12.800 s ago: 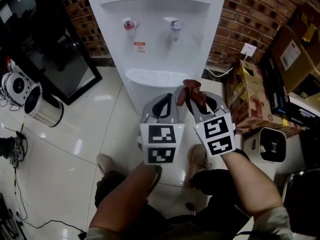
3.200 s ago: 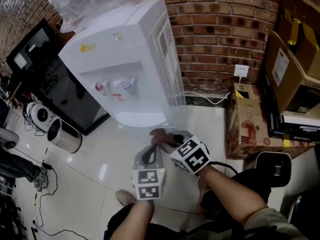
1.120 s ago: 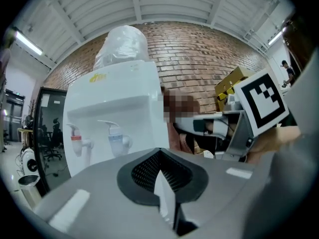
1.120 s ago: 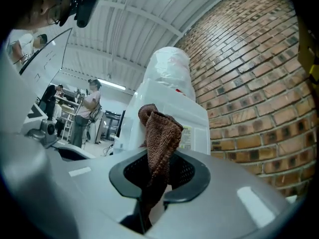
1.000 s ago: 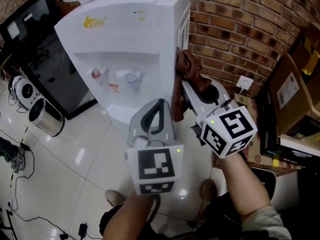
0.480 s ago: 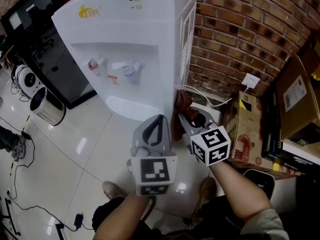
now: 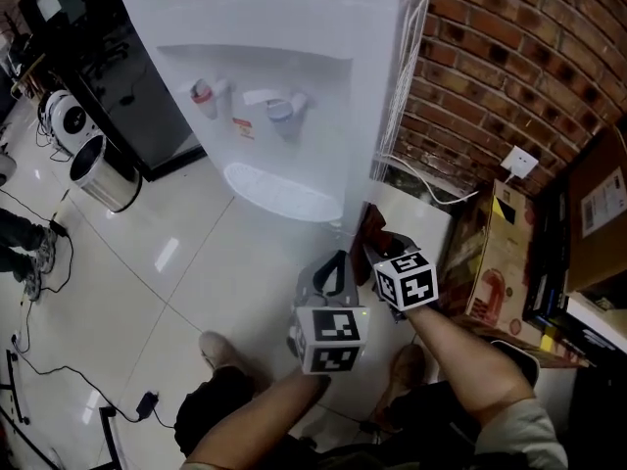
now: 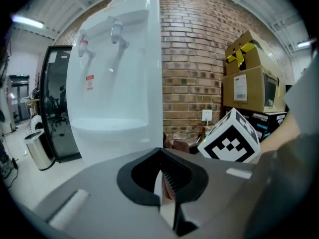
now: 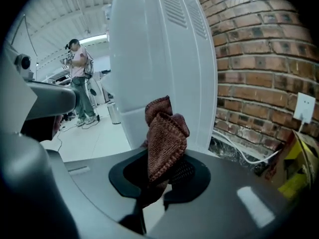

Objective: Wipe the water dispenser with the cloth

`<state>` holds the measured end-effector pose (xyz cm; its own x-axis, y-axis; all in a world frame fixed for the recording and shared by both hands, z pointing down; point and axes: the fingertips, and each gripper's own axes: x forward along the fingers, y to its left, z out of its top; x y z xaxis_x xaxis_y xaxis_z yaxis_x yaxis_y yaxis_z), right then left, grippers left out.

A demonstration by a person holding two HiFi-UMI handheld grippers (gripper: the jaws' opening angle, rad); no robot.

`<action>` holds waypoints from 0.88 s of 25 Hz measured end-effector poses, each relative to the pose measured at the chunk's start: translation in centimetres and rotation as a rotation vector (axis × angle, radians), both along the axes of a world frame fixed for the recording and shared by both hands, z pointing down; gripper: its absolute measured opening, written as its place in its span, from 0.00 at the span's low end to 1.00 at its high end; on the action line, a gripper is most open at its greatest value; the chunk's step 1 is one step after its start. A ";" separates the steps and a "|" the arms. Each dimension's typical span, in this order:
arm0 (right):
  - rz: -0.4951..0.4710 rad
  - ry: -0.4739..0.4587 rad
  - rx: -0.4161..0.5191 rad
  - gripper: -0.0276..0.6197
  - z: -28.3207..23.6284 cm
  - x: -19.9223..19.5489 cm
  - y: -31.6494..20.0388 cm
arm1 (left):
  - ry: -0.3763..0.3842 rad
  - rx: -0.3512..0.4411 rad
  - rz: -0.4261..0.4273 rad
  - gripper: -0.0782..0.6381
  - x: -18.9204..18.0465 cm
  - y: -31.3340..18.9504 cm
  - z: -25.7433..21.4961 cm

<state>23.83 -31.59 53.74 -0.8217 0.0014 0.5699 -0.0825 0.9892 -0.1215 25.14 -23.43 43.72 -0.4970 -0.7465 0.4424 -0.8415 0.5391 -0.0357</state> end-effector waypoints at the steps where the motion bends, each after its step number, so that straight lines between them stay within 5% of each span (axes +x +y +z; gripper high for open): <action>1: -0.004 0.024 -0.005 0.17 1.0 0.0 0.0 | 0.011 -0.022 -0.013 0.11 0.0 0.0 1.5; 8: -0.052 0.177 -0.037 0.17 6.6 -0.6 0.4 | 0.085 -0.146 -0.087 0.11 -0.2 1.9 9.6; 14: -0.089 0.235 -0.038 0.17 6.2 1.1 0.4 | 0.044 -0.148 0.018 0.11 2.9 -0.1 7.2; 17: -0.104 0.155 -0.033 0.17 1.0 1.7 0.0 | -0.009 -0.091 0.066 0.11 4.2 -1.2 1.9; 22: -0.104 -0.192 -0.031 0.17 -14.5 1.9 -1.4 | -0.132 0.008 0.063 0.11 3.6 -2.1 -9.1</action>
<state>25.78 -32.99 39.24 -0.9097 0.1071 0.4013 0.0477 0.9867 -0.1551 28.74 -25.54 34.65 -0.5024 -0.7813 0.3703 -0.8620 0.4859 -0.1443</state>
